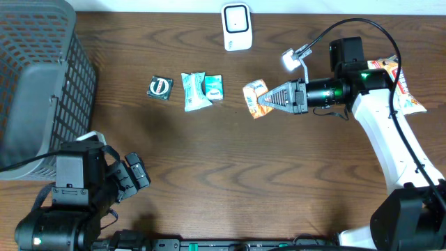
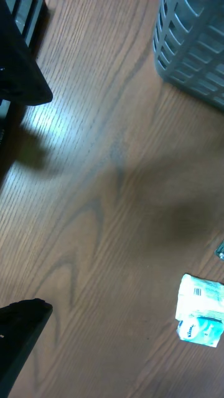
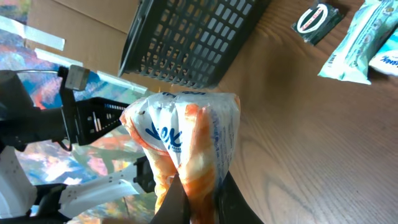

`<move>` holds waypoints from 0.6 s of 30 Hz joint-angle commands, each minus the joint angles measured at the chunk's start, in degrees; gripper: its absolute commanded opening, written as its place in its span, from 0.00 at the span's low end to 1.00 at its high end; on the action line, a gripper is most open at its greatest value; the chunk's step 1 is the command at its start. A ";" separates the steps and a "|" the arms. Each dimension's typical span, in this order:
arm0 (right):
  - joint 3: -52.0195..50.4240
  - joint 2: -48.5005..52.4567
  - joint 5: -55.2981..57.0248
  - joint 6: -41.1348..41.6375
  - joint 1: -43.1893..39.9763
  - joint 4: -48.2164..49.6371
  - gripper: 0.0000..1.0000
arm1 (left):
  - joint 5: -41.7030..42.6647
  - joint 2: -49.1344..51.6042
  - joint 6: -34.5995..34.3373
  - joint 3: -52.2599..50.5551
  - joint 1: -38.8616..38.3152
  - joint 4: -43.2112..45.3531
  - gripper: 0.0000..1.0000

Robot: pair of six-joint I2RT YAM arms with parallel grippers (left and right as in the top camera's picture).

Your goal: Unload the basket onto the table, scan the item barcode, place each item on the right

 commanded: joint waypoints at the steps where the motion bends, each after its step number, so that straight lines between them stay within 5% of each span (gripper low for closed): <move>1: -0.02 0.07 -0.20 -0.96 0.39 0.96 0.01 | -0.33 0.02 -0.33 0.04 -0.13 -0.15 0.98; 9: -0.11 0.50 17.94 11.08 0.94 4.28 0.01 | -0.33 0.02 -0.33 0.04 -0.13 -0.15 0.98; 18: -0.11 0.50 21.57 11.06 2.99 6.54 0.01 | -0.33 0.02 -0.33 0.04 -0.13 -0.15 0.97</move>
